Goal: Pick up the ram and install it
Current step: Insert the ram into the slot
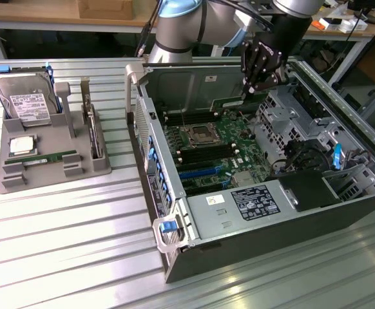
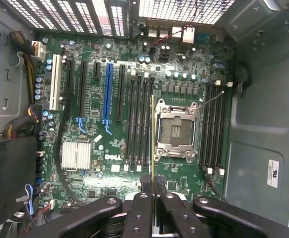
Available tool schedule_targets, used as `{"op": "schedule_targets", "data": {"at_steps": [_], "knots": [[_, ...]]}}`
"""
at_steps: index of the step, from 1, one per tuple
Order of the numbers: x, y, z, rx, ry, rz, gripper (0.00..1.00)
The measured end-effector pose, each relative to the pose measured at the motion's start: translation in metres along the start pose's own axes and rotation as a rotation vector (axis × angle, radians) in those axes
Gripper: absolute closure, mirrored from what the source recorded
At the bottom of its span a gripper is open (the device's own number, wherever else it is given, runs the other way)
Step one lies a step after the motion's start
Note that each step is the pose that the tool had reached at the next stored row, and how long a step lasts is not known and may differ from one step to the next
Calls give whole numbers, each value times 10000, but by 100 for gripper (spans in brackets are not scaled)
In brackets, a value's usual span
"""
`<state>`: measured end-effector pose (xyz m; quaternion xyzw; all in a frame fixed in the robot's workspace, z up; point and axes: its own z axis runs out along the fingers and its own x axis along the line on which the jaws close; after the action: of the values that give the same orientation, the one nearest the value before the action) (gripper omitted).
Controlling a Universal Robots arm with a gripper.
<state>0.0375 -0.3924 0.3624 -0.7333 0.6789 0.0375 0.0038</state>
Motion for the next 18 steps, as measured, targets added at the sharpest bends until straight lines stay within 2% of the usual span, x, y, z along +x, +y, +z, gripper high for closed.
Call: {"op": "schedule_targets", "data": {"at_steps": [12,13,14,18], "knots": [[3,-3,55,0,-1,0,88],[4,-3,66,0,0,0,88],[7,-5,119,0,0,0,88],[8,-6,136,0,-1,0,88]]}}
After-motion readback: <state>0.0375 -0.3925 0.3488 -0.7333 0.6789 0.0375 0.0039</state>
